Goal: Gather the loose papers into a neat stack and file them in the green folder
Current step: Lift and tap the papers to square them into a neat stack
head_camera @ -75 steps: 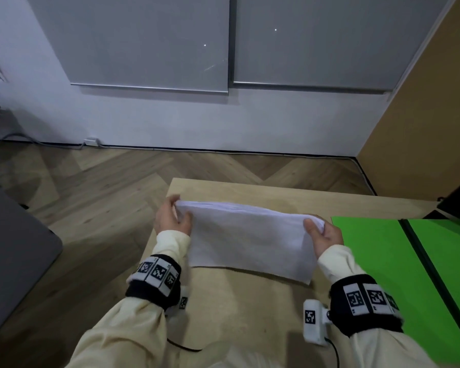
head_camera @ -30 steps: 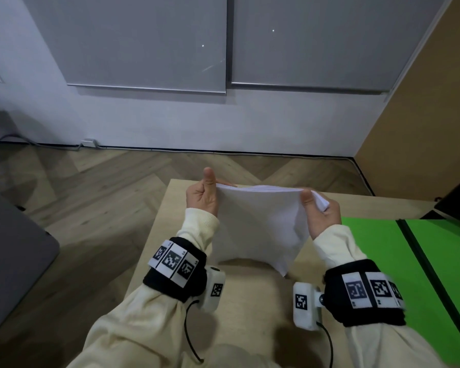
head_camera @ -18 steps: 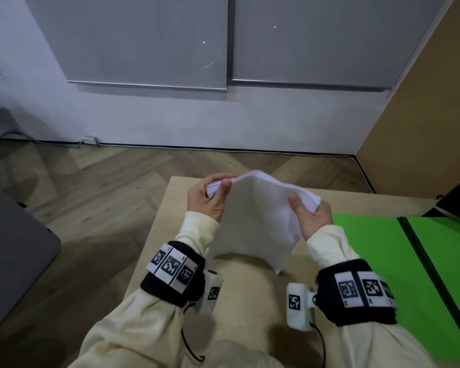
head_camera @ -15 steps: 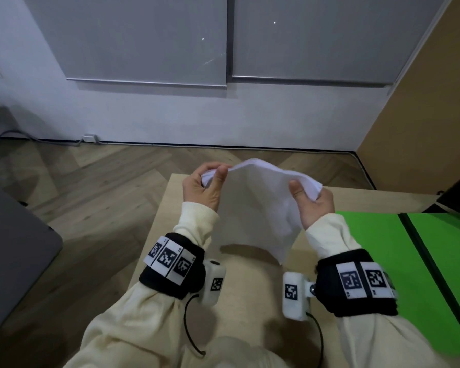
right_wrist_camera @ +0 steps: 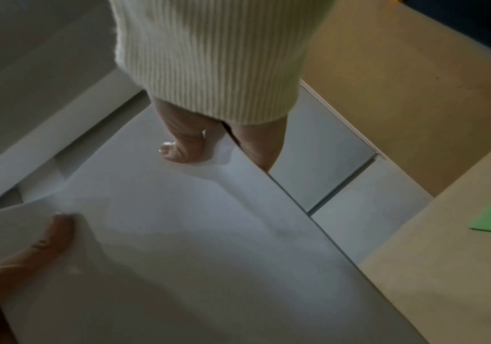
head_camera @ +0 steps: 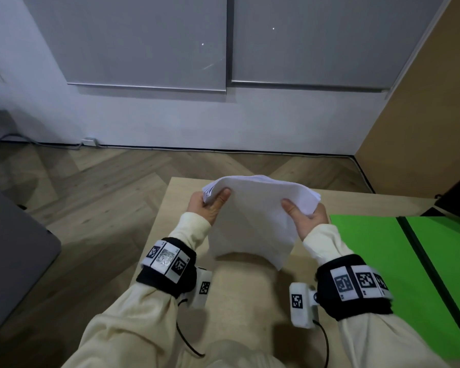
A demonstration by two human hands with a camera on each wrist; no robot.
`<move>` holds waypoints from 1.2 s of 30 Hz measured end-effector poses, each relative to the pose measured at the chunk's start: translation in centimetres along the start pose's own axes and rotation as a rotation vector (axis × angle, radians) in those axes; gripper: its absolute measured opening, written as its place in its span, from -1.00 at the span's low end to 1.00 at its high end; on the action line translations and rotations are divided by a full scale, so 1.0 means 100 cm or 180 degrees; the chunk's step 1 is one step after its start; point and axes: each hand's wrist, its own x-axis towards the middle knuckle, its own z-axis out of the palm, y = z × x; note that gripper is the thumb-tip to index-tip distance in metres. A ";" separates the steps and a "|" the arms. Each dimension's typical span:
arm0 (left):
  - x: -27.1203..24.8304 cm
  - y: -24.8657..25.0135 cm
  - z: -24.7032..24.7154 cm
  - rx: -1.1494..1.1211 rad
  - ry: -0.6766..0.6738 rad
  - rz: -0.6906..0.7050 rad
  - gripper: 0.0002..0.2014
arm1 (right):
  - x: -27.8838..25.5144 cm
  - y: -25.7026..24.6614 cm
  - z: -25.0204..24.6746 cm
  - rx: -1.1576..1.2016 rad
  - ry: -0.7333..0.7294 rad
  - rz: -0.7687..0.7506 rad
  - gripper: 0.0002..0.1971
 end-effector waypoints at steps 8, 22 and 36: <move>-0.008 -0.015 0.005 0.0247 0.0051 -0.0463 -0.56 | -0.003 0.017 0.002 -0.0041 0.0009 0.0301 -0.39; -0.011 -0.027 0.013 0.0820 -0.0091 -0.1051 -0.51 | 0.004 0.034 0.003 -0.0231 -0.0175 0.0518 0.03; -0.027 -0.035 0.005 0.0620 0.0029 -0.1801 -0.50 | 0.001 0.037 -0.008 -0.0200 -0.0595 0.0261 -0.68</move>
